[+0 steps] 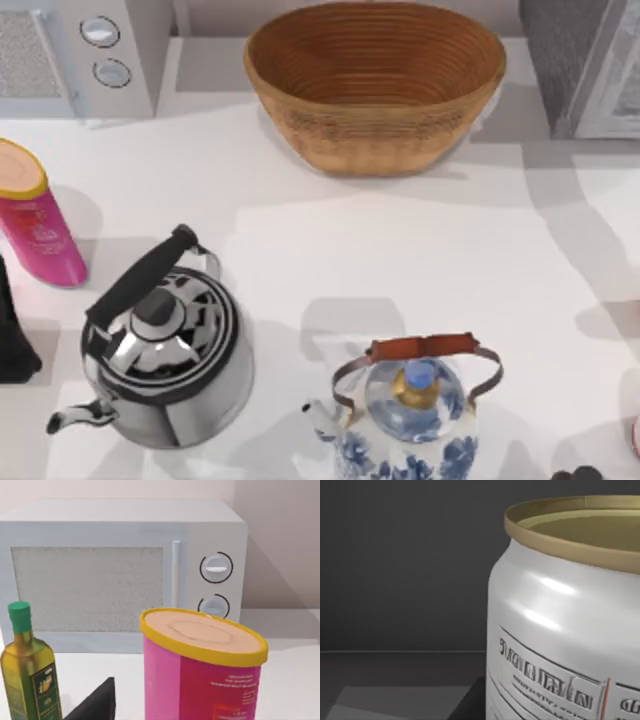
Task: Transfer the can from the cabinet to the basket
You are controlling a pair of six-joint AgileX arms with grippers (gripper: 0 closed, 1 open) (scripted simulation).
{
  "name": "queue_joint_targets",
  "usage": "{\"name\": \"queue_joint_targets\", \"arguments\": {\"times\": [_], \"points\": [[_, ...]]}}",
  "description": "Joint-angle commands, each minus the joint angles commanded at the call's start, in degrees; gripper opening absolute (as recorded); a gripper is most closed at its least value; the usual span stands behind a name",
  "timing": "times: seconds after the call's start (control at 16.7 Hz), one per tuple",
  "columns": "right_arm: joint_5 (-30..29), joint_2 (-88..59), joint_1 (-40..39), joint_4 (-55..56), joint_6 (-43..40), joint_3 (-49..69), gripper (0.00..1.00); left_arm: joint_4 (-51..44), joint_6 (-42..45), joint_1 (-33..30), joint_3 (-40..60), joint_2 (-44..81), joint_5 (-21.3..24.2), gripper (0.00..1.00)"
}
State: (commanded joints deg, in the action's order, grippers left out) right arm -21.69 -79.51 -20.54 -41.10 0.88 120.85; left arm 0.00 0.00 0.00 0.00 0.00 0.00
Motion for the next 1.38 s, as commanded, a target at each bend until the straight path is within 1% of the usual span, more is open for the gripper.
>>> {"name": "queue_joint_targets", "arguments": {"times": [0.3, 0.42, 0.6, 0.78, 1.2, 1.38], "points": [[0.55, 1.27, 0.52, 0.91, 0.10, -1.98, 0.00, 0.00, 0.00, 0.00, 0.00, 0.00, 0.00, 1.00], [1.52, 4.50, 1.26, 2.69, 0.07, -6.18, 0.00, 0.00, 0.00, 0.00, 0.00, 0.00, 0.00, 1.00], [3.53, 12.03, 3.16, 6.55, -0.02, -17.06, 0.00, 0.00, 0.00, 0.00, 0.00, 0.00, 0.00, 1.00], [6.16, 22.02, 5.78, 11.59, -0.15, -33.39, 0.00, 0.00, 0.00, 0.00, 0.00, 0.00, 0.00, 1.00], [13.78, 50.50, 13.12, 25.98, -0.54, -83.45, 0.00, 0.00, 0.00, 0.00, 0.00, 0.00, 0.00, 1.00], [16.97, 62.24, 16.12, 32.06, -0.68, -100.96, 0.00, 0.00, 0.00, 0.00, 0.00, 0.00, 0.00, 1.00]]}}
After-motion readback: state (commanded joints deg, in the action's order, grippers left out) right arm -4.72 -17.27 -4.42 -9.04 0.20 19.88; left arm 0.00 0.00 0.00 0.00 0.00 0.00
